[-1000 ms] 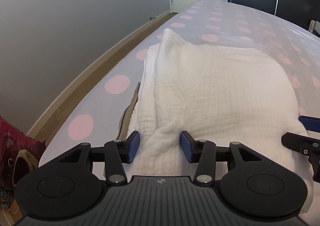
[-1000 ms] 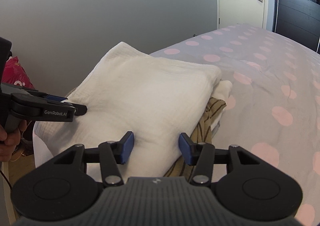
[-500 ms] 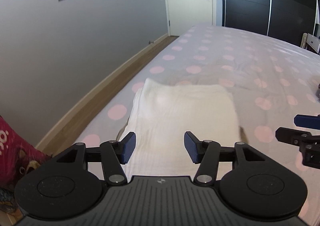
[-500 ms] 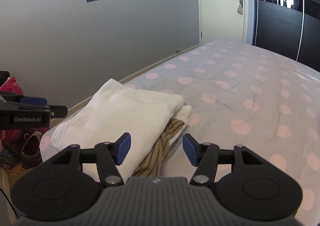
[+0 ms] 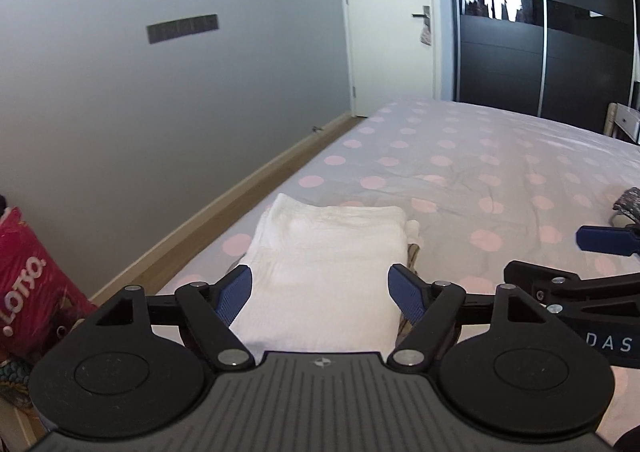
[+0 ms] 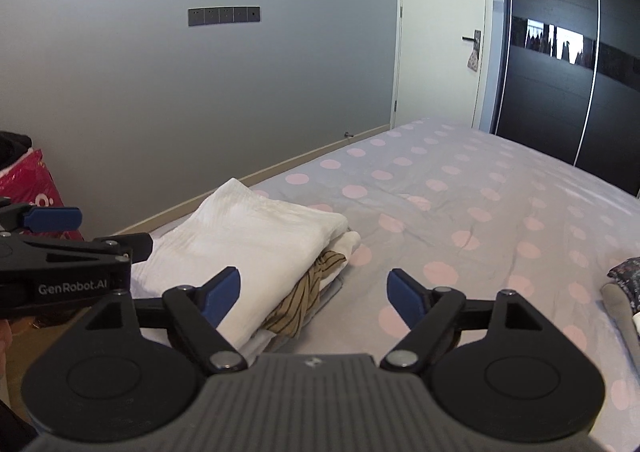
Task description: Fold clothes
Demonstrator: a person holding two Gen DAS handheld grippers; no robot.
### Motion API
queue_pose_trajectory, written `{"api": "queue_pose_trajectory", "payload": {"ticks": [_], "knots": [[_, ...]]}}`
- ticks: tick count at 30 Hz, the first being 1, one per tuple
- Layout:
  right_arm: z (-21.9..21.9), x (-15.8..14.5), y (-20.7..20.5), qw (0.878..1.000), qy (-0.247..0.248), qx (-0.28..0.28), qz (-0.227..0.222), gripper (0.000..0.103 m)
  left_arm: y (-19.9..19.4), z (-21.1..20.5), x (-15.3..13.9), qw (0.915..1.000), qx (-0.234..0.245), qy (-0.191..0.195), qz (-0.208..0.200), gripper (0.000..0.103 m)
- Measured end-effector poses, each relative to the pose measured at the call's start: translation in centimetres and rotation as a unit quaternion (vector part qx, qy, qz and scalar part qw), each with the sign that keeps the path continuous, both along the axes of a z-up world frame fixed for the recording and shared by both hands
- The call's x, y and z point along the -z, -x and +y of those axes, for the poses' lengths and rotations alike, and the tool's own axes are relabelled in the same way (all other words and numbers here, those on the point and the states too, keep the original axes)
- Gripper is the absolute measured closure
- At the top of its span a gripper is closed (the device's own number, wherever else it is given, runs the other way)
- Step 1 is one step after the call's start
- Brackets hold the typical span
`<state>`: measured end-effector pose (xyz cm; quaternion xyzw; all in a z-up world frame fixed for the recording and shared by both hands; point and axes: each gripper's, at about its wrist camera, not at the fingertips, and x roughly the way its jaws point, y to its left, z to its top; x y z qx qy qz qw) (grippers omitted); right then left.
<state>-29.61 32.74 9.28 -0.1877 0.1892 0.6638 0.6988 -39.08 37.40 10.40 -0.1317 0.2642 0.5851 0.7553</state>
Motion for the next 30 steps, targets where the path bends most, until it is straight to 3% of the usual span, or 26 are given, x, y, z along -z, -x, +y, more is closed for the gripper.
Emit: {"api": "queue_pose_trajectory", "payload": {"ticks": [7,14,17,30], "knots": [[-2.6,2.2,0.8,1.000,0.000,0.015,0.011,0.019,1.4,-2.0,3.1,0.9983,-0.042,0.024,-0.034,0.028],[-4.0,5.3,0.4,0.997,-0.008,0.041,0.065,0.019,1.9,-3.3,6.2,0.9956,-0.066,0.050,-0.044,0.028],[-4.3,6.2,0.9,0.999,-0.001,0.031,0.044,0.018,1.8,-3.8,6.9,0.9959,-0.070,0.046,-0.035,0.028],[-4.2,7.3,1.7,0.999,0.010,0.032,0.038,0.013,1.2,-4.6,8.8,0.9953,-0.064,0.065,-0.032,0.028]]}}
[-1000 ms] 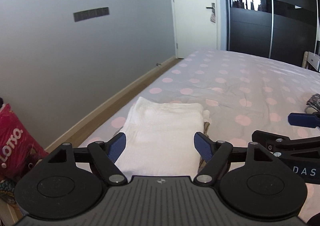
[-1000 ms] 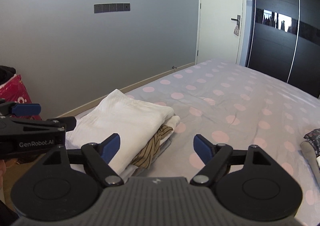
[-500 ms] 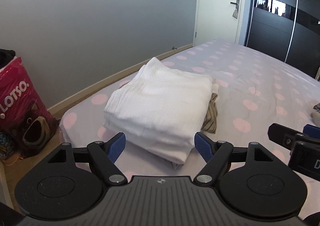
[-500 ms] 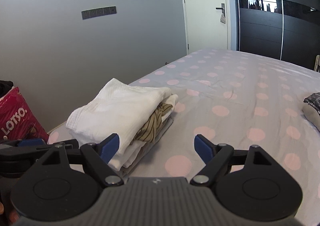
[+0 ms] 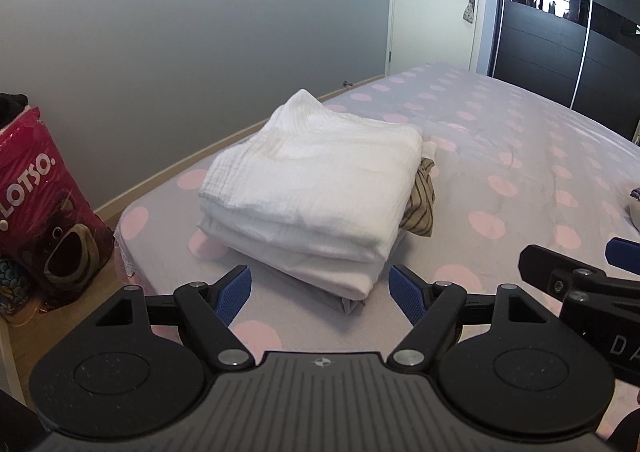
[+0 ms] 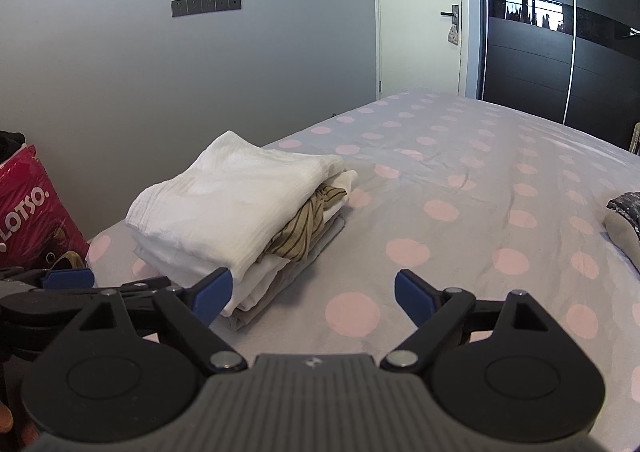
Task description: Fold clothes
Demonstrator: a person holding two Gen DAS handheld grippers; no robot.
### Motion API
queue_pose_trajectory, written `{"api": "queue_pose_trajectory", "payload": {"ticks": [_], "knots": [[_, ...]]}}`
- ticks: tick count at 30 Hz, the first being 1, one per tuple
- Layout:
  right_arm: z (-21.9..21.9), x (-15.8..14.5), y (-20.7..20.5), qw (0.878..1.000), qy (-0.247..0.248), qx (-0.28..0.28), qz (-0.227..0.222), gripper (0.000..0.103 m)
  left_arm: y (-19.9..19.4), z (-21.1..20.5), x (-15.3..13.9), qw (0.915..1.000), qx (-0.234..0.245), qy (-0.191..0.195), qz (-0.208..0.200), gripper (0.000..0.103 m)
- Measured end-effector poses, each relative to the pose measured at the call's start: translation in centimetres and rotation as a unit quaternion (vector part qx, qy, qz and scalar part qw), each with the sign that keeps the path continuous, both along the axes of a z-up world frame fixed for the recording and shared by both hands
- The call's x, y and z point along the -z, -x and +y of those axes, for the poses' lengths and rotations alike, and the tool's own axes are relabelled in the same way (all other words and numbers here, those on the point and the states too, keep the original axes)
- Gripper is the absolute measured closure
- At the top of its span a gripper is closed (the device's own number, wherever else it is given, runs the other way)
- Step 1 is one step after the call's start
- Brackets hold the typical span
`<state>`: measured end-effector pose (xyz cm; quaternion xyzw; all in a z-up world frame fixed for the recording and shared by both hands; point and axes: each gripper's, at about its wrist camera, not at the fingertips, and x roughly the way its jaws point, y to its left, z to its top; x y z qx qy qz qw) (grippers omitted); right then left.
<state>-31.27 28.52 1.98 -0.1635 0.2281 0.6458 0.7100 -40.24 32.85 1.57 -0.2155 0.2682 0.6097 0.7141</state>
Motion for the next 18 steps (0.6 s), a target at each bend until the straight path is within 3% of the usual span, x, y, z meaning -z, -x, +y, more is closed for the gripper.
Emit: {"api": "queue_pose_trajectory", "payload": {"ticks": [18], "knots": [[0.13,0.25,0.29,1.000,0.001,0.006,-0.003,0.013,-0.05,-0.26,-0.15,1.0000,-0.003,-0.004,0.004,0.028]]}}
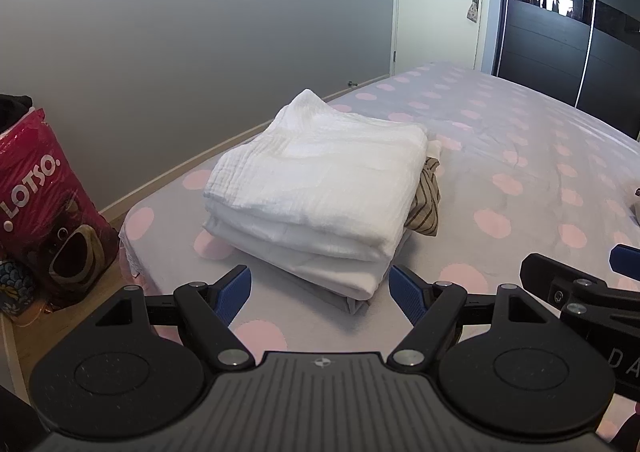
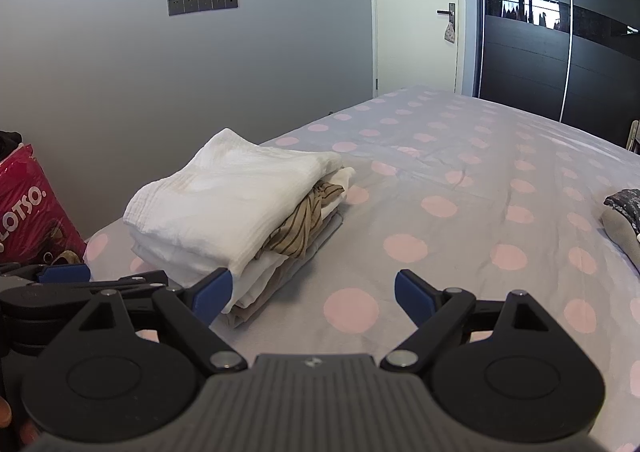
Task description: Fold clothes
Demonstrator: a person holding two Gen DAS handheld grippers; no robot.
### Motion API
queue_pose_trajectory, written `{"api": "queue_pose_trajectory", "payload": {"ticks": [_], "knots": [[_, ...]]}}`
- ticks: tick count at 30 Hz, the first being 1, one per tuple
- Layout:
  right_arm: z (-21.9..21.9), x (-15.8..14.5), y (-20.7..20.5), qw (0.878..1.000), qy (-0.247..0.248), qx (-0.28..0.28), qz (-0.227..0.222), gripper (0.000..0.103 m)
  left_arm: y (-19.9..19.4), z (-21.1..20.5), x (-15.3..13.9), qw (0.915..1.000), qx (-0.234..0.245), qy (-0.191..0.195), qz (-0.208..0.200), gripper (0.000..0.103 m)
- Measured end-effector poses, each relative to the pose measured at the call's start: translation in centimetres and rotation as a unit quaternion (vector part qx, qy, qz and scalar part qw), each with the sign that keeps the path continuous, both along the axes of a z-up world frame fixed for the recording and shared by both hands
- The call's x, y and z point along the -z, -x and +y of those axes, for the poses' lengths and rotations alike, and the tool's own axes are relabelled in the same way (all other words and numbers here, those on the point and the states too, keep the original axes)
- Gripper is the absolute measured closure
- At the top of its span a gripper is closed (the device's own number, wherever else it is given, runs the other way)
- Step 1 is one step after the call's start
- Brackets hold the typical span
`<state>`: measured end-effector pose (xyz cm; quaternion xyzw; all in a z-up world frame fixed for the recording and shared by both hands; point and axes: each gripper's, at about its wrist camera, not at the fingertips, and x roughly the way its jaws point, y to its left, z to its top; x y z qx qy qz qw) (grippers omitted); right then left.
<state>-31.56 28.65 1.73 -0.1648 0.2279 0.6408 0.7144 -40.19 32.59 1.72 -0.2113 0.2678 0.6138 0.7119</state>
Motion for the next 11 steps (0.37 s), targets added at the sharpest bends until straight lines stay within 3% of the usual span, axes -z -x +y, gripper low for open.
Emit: {"api": "queue_pose_trajectory", "payload": {"ticks": [11], "knots": [[-0.20,0.01,0.14,1.000,-0.001,0.001,-0.003,0.013,0.20,0.13,-0.07,1.0000,0.001,-0.002,0.001,0.028]]}}
